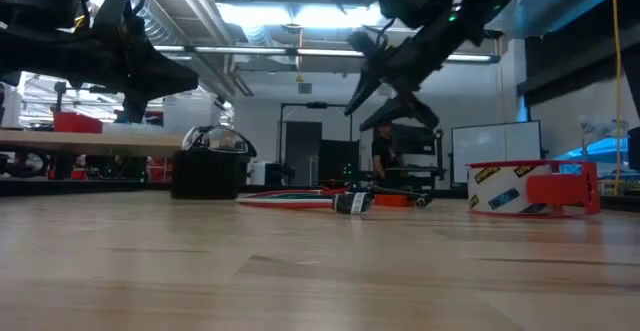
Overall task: Coil cords
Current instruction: Uncoil the red wire from the black spool
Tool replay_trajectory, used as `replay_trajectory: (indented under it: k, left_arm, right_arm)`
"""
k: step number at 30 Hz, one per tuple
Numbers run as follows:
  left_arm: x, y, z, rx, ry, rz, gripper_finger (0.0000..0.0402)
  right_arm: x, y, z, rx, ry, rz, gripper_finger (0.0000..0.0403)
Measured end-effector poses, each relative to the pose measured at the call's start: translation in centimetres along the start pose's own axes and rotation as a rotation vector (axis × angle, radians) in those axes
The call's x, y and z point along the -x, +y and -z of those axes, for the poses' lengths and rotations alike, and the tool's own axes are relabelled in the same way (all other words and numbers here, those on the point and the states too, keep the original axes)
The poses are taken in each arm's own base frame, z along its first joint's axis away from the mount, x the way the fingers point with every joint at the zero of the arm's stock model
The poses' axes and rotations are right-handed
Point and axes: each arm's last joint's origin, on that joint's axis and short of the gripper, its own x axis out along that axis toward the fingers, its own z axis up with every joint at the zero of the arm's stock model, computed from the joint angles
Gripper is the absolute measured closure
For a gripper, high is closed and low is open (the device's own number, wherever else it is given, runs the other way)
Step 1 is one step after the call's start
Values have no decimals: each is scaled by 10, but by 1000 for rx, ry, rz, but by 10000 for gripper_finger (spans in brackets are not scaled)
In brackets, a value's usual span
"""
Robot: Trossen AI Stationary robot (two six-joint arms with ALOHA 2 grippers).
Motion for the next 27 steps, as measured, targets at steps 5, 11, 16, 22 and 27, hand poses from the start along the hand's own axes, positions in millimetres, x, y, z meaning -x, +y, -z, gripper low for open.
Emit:
replay_trajectory:
  k: [5,11,16,22,27]
  left_arm:
    - [0,0,0,-1,3,-1,347]
    - [0,0,0,-1,3,-1,347]
    - [0,0,0,-1,4,-1,347]
    - [0,0,0,-1,4,-2,347]
    - [0,0,0,-1,4,-1,347]
  right_arm:
    - [-13,-14,-9,-34,15,48,239]
    - [-21,-31,-15,-67,33,116,239]
    - [-32,-38,-13,-81,90,105,240]
    - [-46,-41,-9,-91,140,52,240]
    - [-57,-45,-7,-113,145,51,240]
